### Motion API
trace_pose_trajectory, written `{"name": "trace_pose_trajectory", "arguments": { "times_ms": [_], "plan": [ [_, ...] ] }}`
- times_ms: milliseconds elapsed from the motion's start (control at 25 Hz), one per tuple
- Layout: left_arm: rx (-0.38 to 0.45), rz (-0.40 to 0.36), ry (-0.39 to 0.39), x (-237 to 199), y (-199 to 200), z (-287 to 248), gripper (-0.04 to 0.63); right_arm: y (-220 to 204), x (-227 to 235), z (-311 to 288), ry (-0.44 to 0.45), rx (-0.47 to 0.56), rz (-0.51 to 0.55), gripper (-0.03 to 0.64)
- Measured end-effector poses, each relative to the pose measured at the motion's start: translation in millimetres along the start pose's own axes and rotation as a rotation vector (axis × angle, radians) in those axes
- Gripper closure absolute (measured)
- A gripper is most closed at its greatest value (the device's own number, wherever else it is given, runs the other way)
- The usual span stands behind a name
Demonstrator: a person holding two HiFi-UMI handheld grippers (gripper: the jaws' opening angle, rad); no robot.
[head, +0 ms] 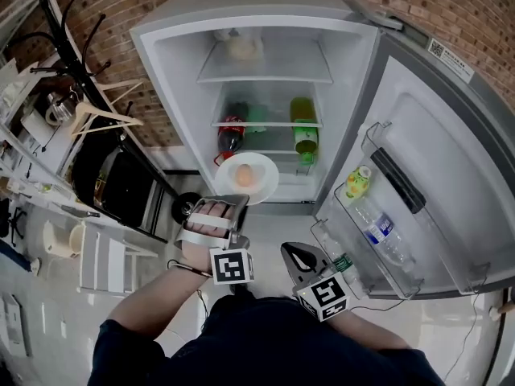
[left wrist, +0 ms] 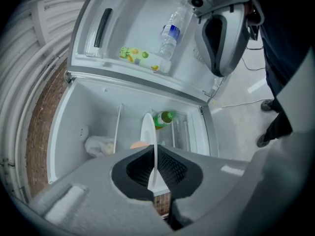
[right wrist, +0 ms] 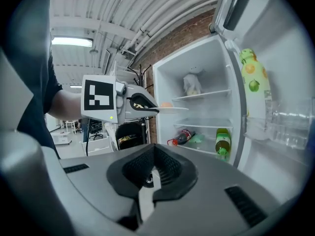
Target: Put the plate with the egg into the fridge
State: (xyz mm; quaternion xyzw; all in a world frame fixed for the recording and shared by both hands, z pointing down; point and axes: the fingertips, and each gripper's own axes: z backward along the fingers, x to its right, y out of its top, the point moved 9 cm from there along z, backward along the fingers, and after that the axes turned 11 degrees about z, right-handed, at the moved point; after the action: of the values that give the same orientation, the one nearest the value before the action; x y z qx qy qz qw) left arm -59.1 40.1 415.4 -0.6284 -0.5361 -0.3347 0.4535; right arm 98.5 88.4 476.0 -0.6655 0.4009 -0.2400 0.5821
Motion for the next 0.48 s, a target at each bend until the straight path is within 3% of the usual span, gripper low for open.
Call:
{"name": "trace_pose_trajectory", "arguments": {
  "times_ms": [480],
  "plan": [
    [0.069,-0.051,-0.060,-28.6,-32.0,-86.3,0.581,12.4,33.1,-67.1,-0.113,-0.045,-0.031,0.607]
  ]
}}
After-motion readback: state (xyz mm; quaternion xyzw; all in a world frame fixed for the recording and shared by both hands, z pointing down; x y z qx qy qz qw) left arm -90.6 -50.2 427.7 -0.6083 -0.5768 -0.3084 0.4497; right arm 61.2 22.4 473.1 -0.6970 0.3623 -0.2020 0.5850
